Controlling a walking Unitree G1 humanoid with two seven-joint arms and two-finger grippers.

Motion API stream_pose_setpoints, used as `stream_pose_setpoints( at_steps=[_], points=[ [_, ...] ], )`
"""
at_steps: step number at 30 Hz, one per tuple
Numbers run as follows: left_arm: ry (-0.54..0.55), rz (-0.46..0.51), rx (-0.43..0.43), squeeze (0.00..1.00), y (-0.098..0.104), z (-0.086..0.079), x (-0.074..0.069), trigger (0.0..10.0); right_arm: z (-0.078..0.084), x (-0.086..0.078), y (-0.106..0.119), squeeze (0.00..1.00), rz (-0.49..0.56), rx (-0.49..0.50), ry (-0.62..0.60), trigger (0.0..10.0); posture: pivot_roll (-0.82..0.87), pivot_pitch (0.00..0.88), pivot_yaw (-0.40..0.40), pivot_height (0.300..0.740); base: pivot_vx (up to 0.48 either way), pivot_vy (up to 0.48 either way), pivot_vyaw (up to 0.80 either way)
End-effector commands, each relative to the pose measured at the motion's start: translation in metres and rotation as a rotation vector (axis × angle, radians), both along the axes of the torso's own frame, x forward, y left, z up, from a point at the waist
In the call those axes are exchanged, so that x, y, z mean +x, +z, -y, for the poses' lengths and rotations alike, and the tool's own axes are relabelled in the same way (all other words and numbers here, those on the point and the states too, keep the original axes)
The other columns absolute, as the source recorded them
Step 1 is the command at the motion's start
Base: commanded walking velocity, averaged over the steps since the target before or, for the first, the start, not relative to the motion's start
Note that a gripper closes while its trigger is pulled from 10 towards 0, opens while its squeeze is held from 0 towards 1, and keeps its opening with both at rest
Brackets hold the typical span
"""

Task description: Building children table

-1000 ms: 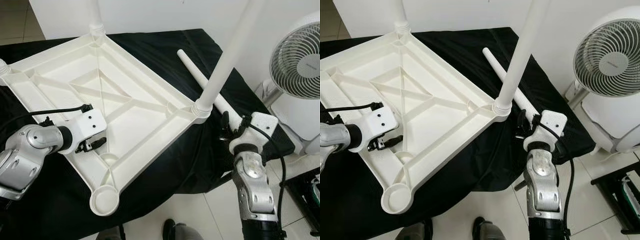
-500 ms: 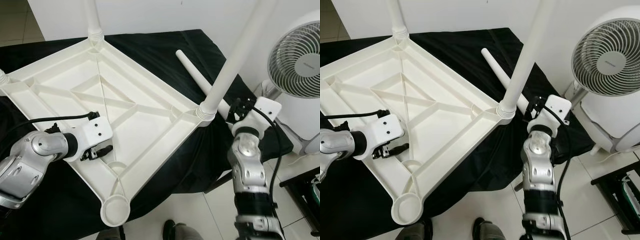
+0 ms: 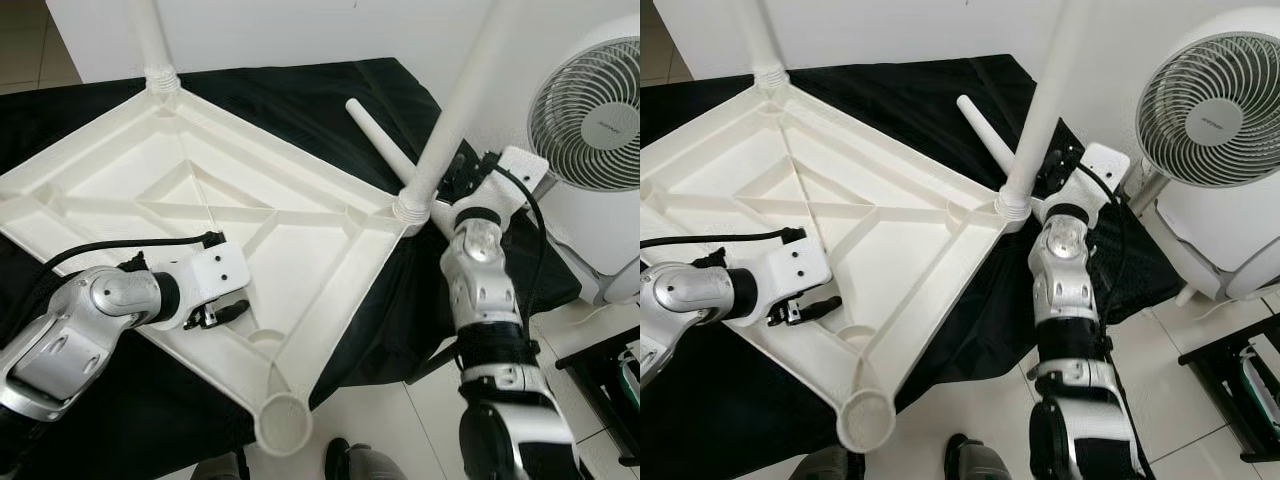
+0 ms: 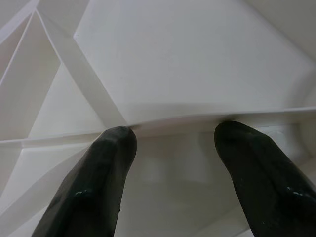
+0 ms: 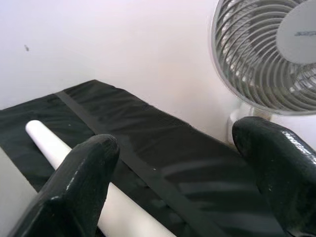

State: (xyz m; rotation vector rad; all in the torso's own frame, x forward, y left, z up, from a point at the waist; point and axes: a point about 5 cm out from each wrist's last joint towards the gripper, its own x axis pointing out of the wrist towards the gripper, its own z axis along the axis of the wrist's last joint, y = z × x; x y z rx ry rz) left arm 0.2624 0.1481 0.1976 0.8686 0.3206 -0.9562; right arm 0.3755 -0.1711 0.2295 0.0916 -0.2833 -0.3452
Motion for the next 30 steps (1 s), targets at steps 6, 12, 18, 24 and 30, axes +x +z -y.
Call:
stream_pose_setpoints(
  at_steps=[6, 12, 18, 24, 30],
  points=[
    [-0.235, -0.120, -0.042, 0.00, -0.003, 0.035, -0.018, 10.0, -0.040, 0.023, 0.006, 0.00, -0.034, 0.031, 0.241, 10.0, 0.10, 0.197, -0.039, 0.740, 0.000, 0.000, 0.00],
    [-0.231, -0.114, -0.044, 0.00, -0.002, 0.035, -0.017, 10.0, -0.048, 0.026, 0.001, 0.00, -0.063, 0.026, 0.305, 10.0, 0.10, 0.204, -0.036, 0.740, 0.000, 0.000, 0.00],
    [-0.190, -0.079, -0.042, 0.00, 0.000, 0.034, -0.009, 10.0, -0.063, 0.028, -0.015, 0.00, -0.139, -0.016, 0.437, 10.0, 0.09, 0.210, -0.030, 0.740, 0.000, 0.000, 0.00],
    [-0.091, 0.035, -0.056, 0.00, 0.020, 0.024, 0.015, 10.0, -0.049, 0.028, -0.017, 0.00, -0.093, -0.002, 0.388, 10.0, 0.09, 0.213, -0.029, 0.740, 0.000, 0.000, 0.00],
    [-0.040, 0.110, -0.080, 0.00, 0.038, 0.016, 0.029, 10.0, -0.040, 0.025, -0.015, 0.00, -0.047, -0.005, 0.375, 10.0, 0.08, 0.214, -0.023, 0.740, 0.000, 0.000, 0.00]
  ],
)
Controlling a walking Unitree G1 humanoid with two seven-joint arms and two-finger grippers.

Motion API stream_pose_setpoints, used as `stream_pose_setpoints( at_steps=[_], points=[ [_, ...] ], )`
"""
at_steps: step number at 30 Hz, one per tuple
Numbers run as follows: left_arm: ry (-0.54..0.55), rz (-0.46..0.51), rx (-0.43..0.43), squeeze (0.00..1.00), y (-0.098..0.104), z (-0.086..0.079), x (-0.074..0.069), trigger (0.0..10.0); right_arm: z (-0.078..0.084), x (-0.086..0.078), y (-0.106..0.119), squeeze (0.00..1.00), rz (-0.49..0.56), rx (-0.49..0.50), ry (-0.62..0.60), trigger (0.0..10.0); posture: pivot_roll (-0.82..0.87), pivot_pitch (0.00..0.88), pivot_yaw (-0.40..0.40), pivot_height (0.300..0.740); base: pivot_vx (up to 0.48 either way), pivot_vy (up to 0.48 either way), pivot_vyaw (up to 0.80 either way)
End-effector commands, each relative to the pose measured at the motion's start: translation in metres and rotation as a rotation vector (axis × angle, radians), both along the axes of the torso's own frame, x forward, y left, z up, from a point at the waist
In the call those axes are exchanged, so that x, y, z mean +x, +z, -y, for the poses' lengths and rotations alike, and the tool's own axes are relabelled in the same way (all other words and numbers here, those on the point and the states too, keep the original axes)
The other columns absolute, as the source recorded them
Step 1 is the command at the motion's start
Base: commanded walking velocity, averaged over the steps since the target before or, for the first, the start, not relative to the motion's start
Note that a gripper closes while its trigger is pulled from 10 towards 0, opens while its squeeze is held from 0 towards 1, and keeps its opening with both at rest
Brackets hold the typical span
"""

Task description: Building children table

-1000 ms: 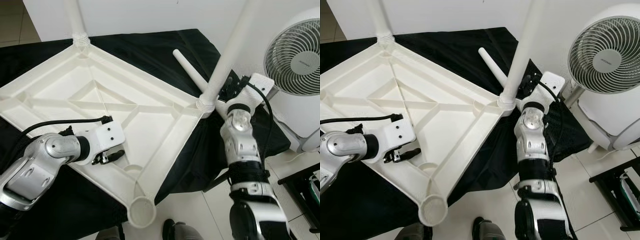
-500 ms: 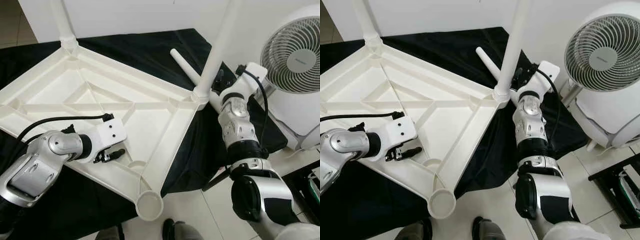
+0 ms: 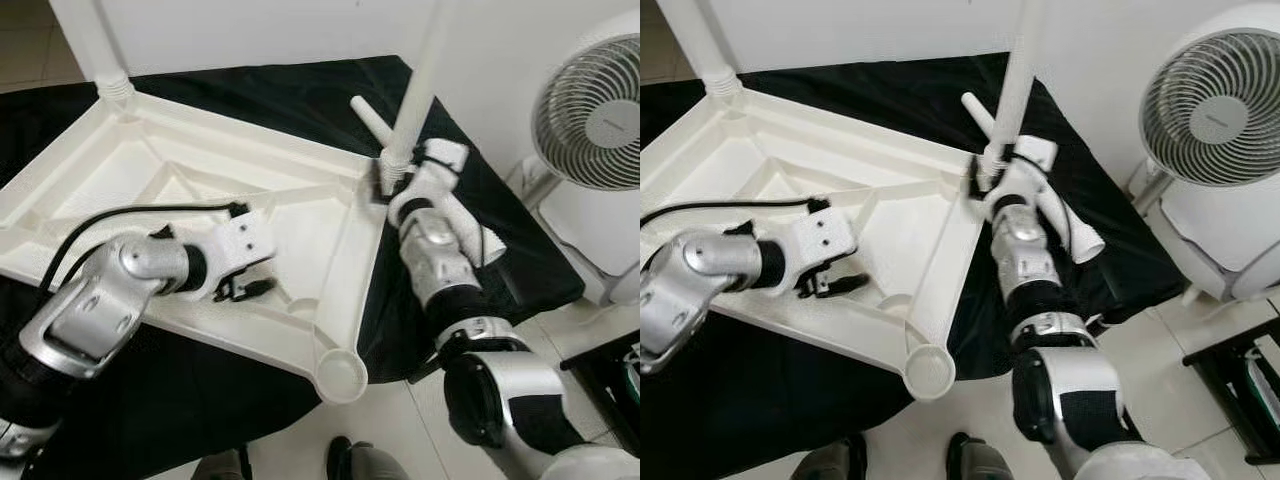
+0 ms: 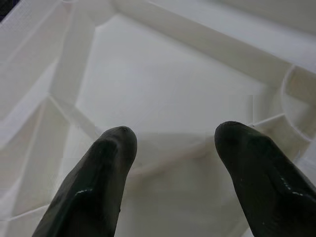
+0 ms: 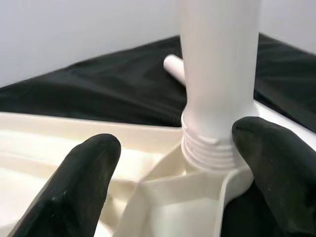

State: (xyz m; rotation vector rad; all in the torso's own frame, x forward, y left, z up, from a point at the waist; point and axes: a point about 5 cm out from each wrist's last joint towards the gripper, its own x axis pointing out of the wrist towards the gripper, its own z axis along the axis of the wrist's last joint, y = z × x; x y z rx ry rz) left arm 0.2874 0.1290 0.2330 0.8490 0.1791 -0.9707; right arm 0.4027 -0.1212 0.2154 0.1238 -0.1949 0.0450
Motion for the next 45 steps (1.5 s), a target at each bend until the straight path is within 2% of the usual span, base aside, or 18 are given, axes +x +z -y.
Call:
stream_pose_setpoints(
  at_steps=[1, 6, 13, 15, 17, 23, 26, 27, 30, 34, 39, 45],
  points=[
    [0.029, 0.033, 0.002, 0.00, 0.006, -0.006, 0.007, 10.0, 0.011, -0.003, -0.002, 0.00, 0.028, -0.001, -0.015, 10.0, 0.08, 0.214, -0.021, 0.740, 0.000, 0.000, 0.00],
    [0.055, 0.071, -0.025, 0.00, 0.016, -0.014, 0.014, 10.0, 0.012, -0.013, -0.009, 0.00, 0.057, -0.027, 0.019, 10.0, 0.08, 0.214, -0.022, 0.740, 0.000, 0.000, 0.00],
    [0.042, 0.091, -0.085, 0.00, 0.021, -0.013, 0.017, 10.0, 0.013, -0.026, -0.015, 0.00, 0.089, -0.048, 0.051, 10.0, 0.09, 0.210, -0.032, 0.740, 0.000, 0.000, 0.00],
    [0.017, 0.080, -0.147, 0.00, 0.022, -0.009, 0.017, 10.0, 0.017, -0.037, -0.014, 0.00, 0.128, -0.051, 0.063, 10.0, 0.08, 0.207, -0.037, 0.740, 0.000, 0.000, 0.00],
    [0.007, 0.069, -0.174, 0.00, 0.021, -0.007, 0.017, 10.0, 0.019, -0.043, -0.014, 0.00, 0.146, -0.051, 0.065, 10.0, 0.08, 0.207, -0.037, 0.740, 0.000, 0.000, 0.00],
    [-0.072, 0.027, -0.192, 0.00, 0.014, -0.003, 0.015, 10.0, 0.032, -0.062, -0.014, 0.00, 0.170, -0.065, 0.068, 10.0, 0.08, 0.204, -0.046, 0.740, 0.000, 0.000, 0.00],
    [-0.151, 0.016, -0.171, 0.00, 0.007, -0.002, 0.014, 10.0, 0.044, -0.085, -0.013, 0.00, 0.193, -0.076, 0.097, 10.0, 0.08, 0.201, -0.048, 0.740, 0.000, 0.000, 0.00],
    [-0.151, 0.016, -0.171, 0.00, 0.007, -0.002, 0.014, 10.0, 0.044, -0.085, -0.013, 0.00, 0.193, -0.076, 0.097, 10.0, 0.08, 0.201, -0.048, 0.740, 0.000, 0.000, 0.00],
    [-0.207, 0.036, -0.119, 0.00, 0.002, -0.002, 0.019, 10.0, 0.055, -0.109, -0.019, 0.00, 0.172, -0.107, 0.117, 10.0, 0.07, 0.201, -0.045, 0.740, 0.000, 0.000, 0.00],
    [-0.229, 0.058, -0.094, 0.00, 0.002, -0.002, 0.022, 10.0, 0.058, -0.117, -0.022, 0.00, 0.159, -0.122, 0.121, 10.0, 0.06, 0.204, -0.042, 0.740, 0.000, 0.000, 0.00],
    [-0.241, 0.081, 0.061, 0.00, -0.010, -0.009, 0.034, 10.0, 0.063, -0.143, -0.021, 0.00, 0.121, -0.090, 0.157, 10.0, 0.05, 0.207, -0.035, 0.740, 0.000, 0.000, 0.00],
    [-0.255, 0.041, 0.074, 0.00, -0.009, -0.020, 0.040, 10.0, 0.064, -0.156, -0.019, 0.00, 0.104, -0.077, 0.184, 10.0, 0.04, 0.208, -0.025, 0.740, 0.000, 0.000, 0.00]
  ],
)
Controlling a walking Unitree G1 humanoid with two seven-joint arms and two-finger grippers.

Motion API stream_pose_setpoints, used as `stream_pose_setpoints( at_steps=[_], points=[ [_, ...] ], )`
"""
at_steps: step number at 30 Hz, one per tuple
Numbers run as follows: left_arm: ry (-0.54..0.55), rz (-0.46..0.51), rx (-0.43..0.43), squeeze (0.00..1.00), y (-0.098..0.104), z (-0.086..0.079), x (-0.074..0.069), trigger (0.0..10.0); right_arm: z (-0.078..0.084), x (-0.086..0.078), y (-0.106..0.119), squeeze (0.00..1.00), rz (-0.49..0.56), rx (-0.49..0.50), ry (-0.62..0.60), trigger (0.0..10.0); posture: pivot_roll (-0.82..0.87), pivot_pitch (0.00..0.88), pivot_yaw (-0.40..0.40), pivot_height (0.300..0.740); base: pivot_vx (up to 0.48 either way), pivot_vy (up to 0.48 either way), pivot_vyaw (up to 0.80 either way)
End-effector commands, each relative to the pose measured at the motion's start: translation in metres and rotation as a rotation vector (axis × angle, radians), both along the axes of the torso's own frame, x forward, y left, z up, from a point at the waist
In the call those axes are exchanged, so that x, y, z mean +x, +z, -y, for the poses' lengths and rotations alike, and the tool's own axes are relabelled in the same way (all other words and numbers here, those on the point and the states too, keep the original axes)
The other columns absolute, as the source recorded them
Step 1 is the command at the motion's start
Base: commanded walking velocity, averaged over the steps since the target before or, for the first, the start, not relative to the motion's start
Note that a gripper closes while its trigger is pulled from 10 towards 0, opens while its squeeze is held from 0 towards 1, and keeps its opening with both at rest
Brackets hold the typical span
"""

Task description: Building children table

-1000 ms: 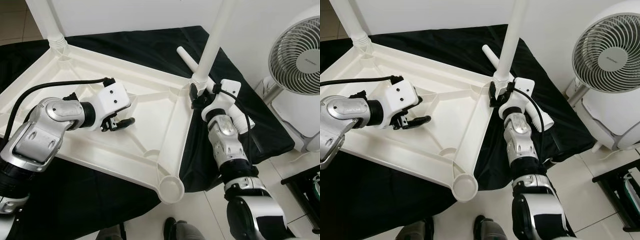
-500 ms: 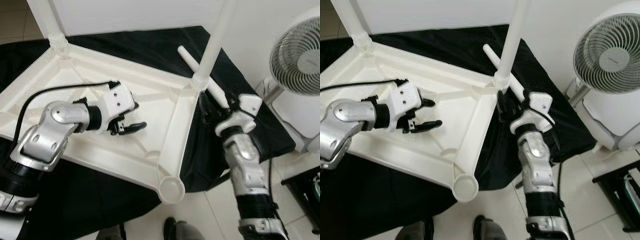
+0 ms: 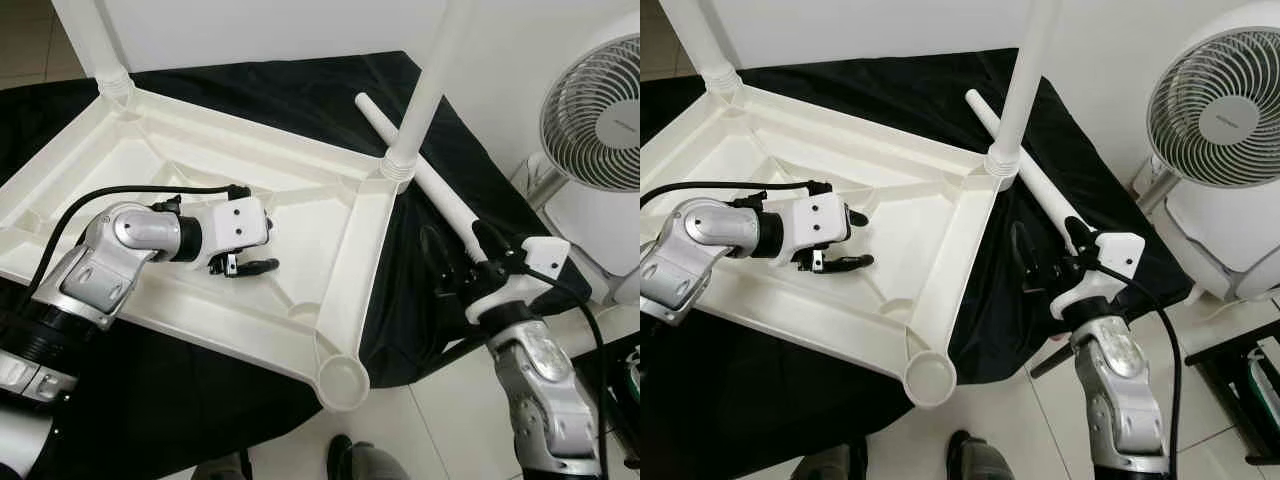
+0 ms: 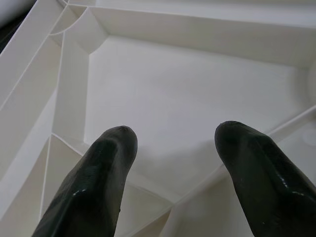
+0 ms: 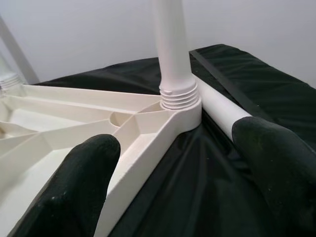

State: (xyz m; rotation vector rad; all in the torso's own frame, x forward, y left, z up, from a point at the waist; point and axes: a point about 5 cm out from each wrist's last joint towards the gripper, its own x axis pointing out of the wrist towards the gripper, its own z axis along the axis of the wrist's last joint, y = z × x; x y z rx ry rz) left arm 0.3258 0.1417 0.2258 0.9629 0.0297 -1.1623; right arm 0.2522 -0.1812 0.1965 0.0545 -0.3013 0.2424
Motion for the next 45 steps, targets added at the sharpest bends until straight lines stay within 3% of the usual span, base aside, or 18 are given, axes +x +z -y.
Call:
stream_pose_setpoints(
  at_steps=[1, 10, 15, 23, 30, 39, 45],
  points=[
    [-0.013, -0.049, 0.036, 0.00, 0.000, -0.010, 0.002, 10.0, 0.005, -0.007, 0.000, 0.00, -0.020, 0.008, 0.002, 10.0, 0.04, 0.208, -0.025, 0.740, 0.000, 0.000, 0.00],
    [-0.060, -0.178, -0.065, 0.00, 0.012, -0.018, -0.004, 10.0, 0.004, -0.009, -0.003, 0.00, -0.044, 0.004, 0.011, 10.0, 0.04, 0.207, -0.025, 0.740, 0.000, 0.000, 0.00],
    [-0.092, -0.185, -0.043, 0.00, 0.008, -0.020, -0.009, 10.0, 0.003, -0.010, -0.003, 0.00, -0.062, 0.000, 0.026, 10.0, 0.04, 0.207, -0.027, 0.740, 0.000, 0.000, 0.00],
    [-0.133, -0.146, -0.011, 0.00, -0.001, -0.011, -0.014, 10.0, 0.005, -0.009, -0.003, 0.00, -0.063, -0.014, 0.029, 10.0, 0.04, 0.200, -0.031, 0.740, 0.000, 0.000, 0.00],
    [-0.182, -0.081, 0.043, 0.00, -0.013, 0.008, -0.018, 10.0, 0.007, -0.010, -0.002, 0.00, -0.062, -0.021, 0.019, 10.0, 0.03, 0.197, -0.028, 0.740, 0.000, 0.000, 0.00],
    [-0.208, -0.017, 0.139, 0.00, -0.023, 0.015, -0.012, 10.0, 0.009, -0.011, -0.001, 0.00, -0.060, -0.026, 0.009, 10.0, 0.01, 0.188, -0.010, 0.740, 0.000, 0.000, 0.00],
    [-0.208, 0.005, 0.155, 0.00, -0.024, 0.018, -0.008, 10.0, 0.009, -0.012, -0.001, 0.00, -0.059, -0.030, 0.004, 10.0, 0.01, 0.187, -0.005, 0.740, 0.000, 0.000, 0.00]
  ],
)
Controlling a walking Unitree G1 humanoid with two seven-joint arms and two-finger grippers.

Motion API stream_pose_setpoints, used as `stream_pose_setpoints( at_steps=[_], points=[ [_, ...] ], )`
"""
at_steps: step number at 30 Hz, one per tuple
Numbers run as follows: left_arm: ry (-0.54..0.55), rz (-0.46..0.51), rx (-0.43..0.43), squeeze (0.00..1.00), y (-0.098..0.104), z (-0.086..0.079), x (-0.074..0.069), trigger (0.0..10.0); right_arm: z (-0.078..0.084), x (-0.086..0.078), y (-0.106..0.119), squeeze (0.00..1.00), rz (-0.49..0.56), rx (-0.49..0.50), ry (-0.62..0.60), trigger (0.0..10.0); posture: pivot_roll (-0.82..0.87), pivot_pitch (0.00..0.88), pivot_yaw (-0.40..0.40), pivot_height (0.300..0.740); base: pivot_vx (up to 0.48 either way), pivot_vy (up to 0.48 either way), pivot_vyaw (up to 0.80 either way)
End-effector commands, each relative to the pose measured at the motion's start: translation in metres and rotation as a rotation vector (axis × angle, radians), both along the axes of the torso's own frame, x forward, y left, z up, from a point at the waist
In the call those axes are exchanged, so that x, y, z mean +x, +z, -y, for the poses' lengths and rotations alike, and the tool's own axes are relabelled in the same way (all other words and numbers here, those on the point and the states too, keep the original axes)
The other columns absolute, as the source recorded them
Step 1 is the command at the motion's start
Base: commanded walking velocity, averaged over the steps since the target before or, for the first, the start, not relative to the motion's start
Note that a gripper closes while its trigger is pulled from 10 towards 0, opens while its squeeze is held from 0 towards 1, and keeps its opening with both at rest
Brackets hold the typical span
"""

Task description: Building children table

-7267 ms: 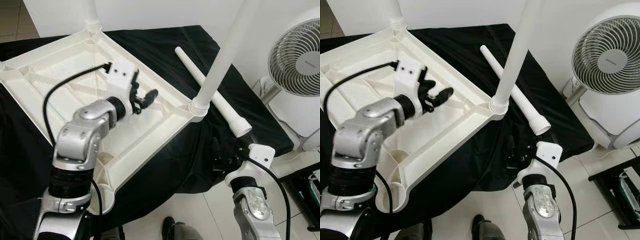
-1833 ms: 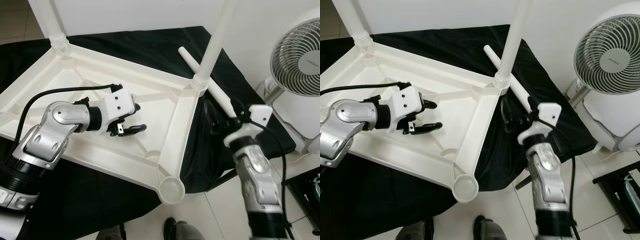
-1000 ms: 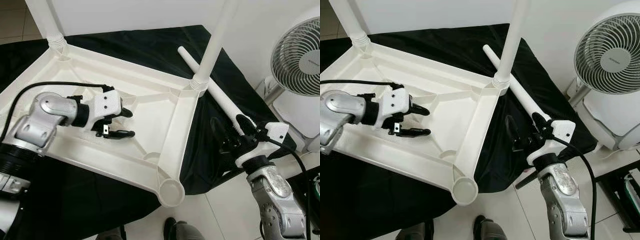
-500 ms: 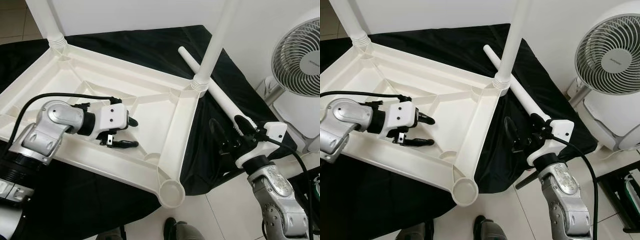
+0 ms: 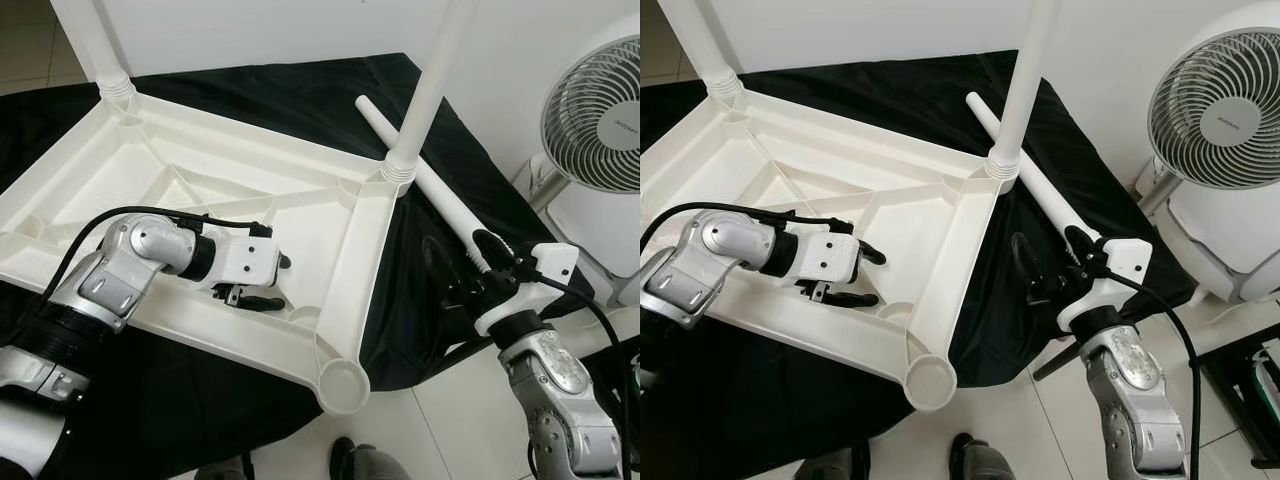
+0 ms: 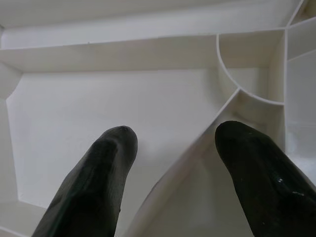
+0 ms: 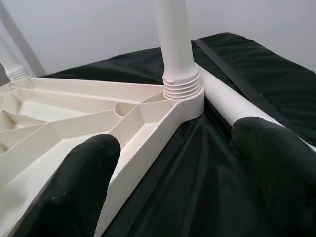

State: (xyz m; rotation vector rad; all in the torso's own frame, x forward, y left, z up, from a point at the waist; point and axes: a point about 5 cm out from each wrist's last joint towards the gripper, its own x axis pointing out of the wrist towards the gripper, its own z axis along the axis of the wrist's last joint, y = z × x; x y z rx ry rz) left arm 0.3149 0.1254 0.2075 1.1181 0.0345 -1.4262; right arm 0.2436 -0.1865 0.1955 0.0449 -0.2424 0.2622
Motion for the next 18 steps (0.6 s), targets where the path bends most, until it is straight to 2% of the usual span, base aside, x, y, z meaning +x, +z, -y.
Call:
stream_pose_setpoints(
  at_steps=[1, 11, 12, 13, 15, 16, 18],
  points=[
    [0.048, 0.049, -0.004, 0.00, -0.007, 0.001, 0.005, 10.0, 0.004, -0.003, 0.000, 0.00, -0.002, -0.011, -0.017, 10.0, 0.01, 0.188, -0.001, 0.740, 0.000, 0.000, 0.00],
    [0.045, 0.045, 0.048, 0.00, -0.013, -0.002, 0.010, 10.0, 0.005, -0.005, 0.001, 0.00, 0.001, -0.012, -0.030, 10.0, 0.01, 0.194, 0.005, 0.740, 0.000, 0.000, 0.00],
    [0.046, 0.035, 0.055, 0.00, -0.014, -0.003, 0.010, 8.5, 0.005, -0.005, 0.001, 0.00, 0.002, -0.013, -0.034, 10.0, 0.01, 0.194, 0.005, 0.740, 0.000, 0.000, 0.00],
    [0.043, 0.023, 0.062, 0.00, -0.017, -0.004, 0.010, 1.0, 0.006, -0.005, 0.002, 0.00, 0.003, -0.016, -0.038, 10.0, 0.00, 0.199, 0.007, 0.740, 0.000, 0.000, 0.00],
    [0.040, 0.017, 0.067, 0.00, -0.018, -0.005, 0.009, 1.0, 0.007, -0.005, 0.002, 0.00, 0.004, -0.018, -0.040, 10.0, 0.00, 0.199, 0.007, 0.740, 0.000, 0.000, 0.00],
    [0.033, 0.008, 0.071, 0.00, -0.020, -0.005, 0.008, 0.0, 0.007, -0.005, 0.003, 0.00, 0.004, -0.018, -0.043, 10.0, 0.00, 0.199, 0.007, 0.740, 0.000, 0.000, 0.00],
    [0.034, -0.002, 0.069, 0.00, -0.021, -0.005, 0.008, 0.0, 0.008, -0.005, 0.003, 0.00, 0.005, -0.021, -0.046, 10.0, 0.00, 0.199, 0.007, 0.740, 0.000, 0.000, 0.00]
  ],
)
